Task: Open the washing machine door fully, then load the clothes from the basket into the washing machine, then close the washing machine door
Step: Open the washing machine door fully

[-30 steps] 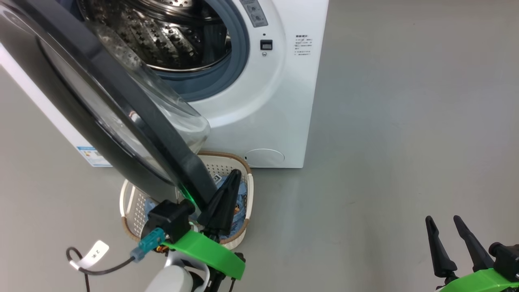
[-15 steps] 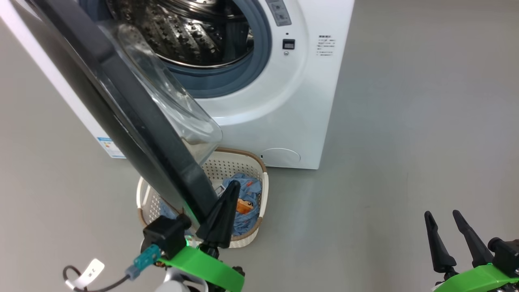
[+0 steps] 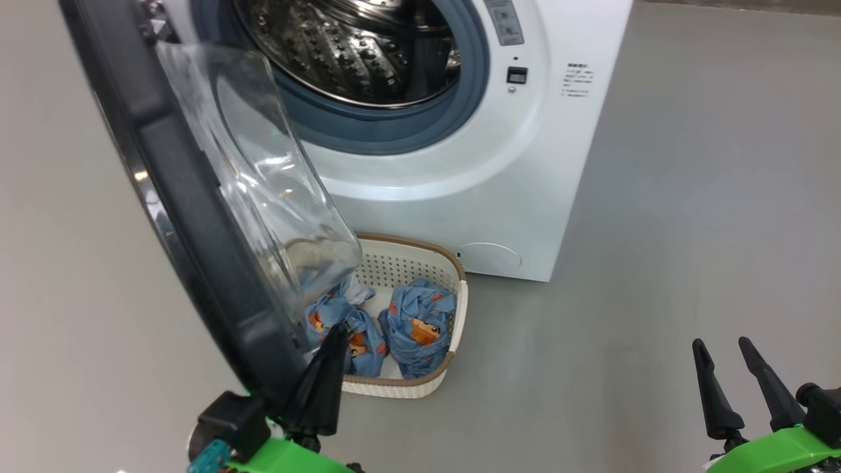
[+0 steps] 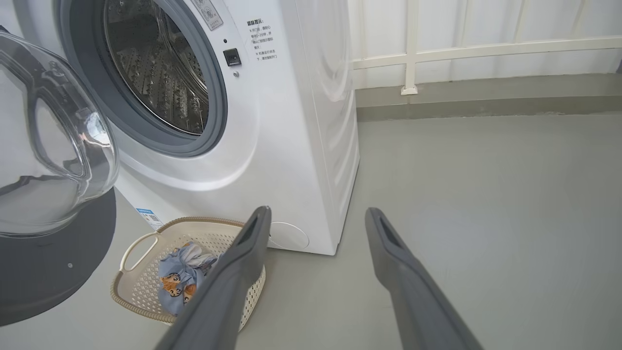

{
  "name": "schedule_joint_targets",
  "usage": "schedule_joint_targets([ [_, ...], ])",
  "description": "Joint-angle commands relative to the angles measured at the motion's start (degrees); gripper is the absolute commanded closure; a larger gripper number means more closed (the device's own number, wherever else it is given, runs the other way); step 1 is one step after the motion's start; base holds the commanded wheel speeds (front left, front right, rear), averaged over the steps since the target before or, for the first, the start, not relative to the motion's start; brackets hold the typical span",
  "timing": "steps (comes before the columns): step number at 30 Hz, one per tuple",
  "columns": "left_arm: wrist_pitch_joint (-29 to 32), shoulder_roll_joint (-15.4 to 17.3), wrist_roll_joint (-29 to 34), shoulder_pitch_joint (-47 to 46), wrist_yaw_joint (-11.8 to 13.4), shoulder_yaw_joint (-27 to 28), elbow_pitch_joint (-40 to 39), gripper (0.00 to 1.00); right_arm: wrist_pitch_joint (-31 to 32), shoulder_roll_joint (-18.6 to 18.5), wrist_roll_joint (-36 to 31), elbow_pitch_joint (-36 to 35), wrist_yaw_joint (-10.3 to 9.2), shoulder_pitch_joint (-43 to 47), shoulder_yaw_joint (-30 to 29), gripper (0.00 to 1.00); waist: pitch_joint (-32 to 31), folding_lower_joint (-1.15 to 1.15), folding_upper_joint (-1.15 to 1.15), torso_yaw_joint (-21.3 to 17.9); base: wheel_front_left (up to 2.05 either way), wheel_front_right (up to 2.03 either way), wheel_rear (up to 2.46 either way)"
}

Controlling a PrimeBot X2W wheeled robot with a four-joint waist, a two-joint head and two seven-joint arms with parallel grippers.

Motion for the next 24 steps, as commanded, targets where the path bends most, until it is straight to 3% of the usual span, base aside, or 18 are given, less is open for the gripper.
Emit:
schedule_joint_targets([
  [1,-0.4,1.9,0.9,-0.3,1.4,4.0,-2.2,1.00,-0.7,-1.1,-0.6,-1.7,0.16,-0.5,1.1,0.00,0.1,0.00,0.00,1.0,0.00,0.00,0.00],
  [24,0.3,5.1,1.7,7.8,10.2,13.3,-12.6,1.00,-0.7,-2.1,-0.7,-1.8,0.16,-0.7,1.5,0.00,1.1,0.00,0.00,6.1,0.00,0.00,0.00],
])
